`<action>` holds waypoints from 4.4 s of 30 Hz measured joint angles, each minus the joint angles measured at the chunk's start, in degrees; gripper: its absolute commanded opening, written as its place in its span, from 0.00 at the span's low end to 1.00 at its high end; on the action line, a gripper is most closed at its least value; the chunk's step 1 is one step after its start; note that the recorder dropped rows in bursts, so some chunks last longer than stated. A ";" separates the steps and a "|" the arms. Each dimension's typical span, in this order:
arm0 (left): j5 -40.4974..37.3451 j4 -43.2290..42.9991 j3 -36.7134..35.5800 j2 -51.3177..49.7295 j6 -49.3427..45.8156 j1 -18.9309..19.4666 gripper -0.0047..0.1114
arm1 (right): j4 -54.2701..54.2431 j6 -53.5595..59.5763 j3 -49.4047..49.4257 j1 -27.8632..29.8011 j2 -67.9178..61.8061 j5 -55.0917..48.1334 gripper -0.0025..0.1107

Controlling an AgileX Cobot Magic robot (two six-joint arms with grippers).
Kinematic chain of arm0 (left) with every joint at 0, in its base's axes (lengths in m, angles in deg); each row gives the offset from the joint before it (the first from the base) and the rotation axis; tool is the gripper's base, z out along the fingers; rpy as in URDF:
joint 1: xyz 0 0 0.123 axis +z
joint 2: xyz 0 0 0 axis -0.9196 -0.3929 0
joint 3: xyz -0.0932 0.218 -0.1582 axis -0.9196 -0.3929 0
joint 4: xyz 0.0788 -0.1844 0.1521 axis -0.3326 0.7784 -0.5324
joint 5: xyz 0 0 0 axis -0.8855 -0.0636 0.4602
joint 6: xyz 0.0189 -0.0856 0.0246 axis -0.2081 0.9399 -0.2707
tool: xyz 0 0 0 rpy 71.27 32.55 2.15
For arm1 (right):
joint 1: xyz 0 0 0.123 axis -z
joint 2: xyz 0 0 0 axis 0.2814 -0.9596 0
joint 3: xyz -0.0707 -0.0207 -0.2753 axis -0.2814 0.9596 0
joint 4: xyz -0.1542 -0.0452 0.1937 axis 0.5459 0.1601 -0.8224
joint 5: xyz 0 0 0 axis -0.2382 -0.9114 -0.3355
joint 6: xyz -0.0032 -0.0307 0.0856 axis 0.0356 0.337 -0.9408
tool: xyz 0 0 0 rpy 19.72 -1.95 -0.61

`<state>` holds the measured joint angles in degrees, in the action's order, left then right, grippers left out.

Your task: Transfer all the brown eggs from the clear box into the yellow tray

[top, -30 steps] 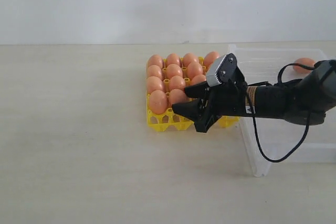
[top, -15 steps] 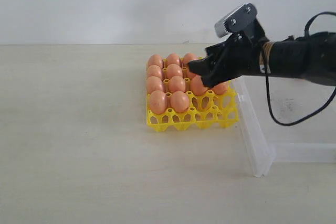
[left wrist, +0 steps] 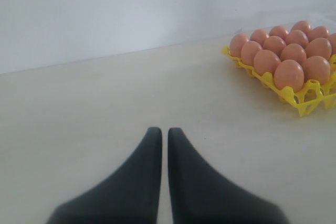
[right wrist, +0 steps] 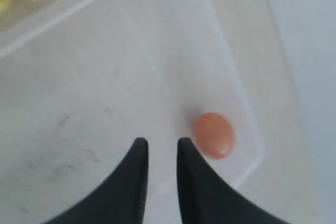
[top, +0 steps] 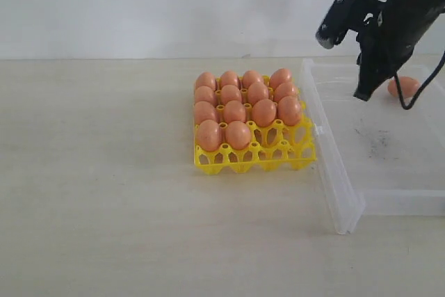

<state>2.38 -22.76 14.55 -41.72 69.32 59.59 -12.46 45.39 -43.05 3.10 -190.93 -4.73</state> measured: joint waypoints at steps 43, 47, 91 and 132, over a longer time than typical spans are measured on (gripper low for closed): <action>0.00 0.00 0.00 0.00 0.00 0.00 0.07 | -35.73 22.71 -18.79 18.92 -20.72 8.98 0.02; 0.00 0.00 0.00 0.00 0.00 0.00 0.07 | -35.99 21.53 -20.58 19.01 -23.28 8.58 0.02; 0.00 0.00 0.00 0.00 0.00 0.00 0.07 | -27.89 0.53 -24.67 19.01 -20.10 -9.21 0.48; 0.00 0.00 0.00 0.00 0.00 0.00 0.07 | -23.68 -26.68 -29.10 19.12 -28.59 -7.87 0.29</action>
<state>2.38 -22.76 14.55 -41.72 69.32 59.59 -36.14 18.70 -72.14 22.22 -219.52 -12.60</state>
